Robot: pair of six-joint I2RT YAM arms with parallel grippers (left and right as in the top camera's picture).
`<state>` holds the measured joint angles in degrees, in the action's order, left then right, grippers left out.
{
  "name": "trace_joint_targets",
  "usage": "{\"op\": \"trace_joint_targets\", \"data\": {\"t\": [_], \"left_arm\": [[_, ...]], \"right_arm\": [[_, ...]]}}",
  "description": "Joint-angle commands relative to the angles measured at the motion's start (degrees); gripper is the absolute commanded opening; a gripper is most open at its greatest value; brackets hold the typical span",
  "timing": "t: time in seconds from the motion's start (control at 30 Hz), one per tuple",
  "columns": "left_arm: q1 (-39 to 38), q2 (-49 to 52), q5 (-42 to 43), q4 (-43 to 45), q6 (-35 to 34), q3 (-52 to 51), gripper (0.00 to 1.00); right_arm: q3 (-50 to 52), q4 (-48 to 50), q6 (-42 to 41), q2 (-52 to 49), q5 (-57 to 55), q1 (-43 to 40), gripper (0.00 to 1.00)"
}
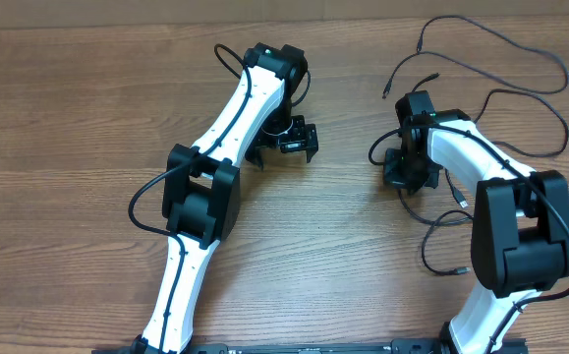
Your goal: Untangle cables
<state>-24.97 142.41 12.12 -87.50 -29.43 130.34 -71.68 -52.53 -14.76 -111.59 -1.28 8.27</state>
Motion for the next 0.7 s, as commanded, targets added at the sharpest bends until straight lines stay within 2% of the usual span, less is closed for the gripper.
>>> {"op": "trace_joint_targets", "data": {"t": [0.0,0.27,0.47,0.67], "left_arm": [[0.2,0.48,-0.5,0.42,1.09,-0.55,1.0],[0.2,0.48,-0.5,0.57,1.09,-0.55,0.99],[0.2,0.48,-0.46,0.52,1.09,-0.55,1.0],[0.2,0.48,-0.48,0.55,1.09,-0.55,0.99]], "right_arm": [[-0.46,-0.92,-0.17,3.45,0.37,-0.15,0.04],[-0.46,-0.33,0.37,5.2,2.43,-0.13,0.04],[-0.46,2.95,7.63,5.2,5.46,-0.13,0.04],[-0.44,-0.46,7.63,5.2,5.46,-0.13,0.04]]}}
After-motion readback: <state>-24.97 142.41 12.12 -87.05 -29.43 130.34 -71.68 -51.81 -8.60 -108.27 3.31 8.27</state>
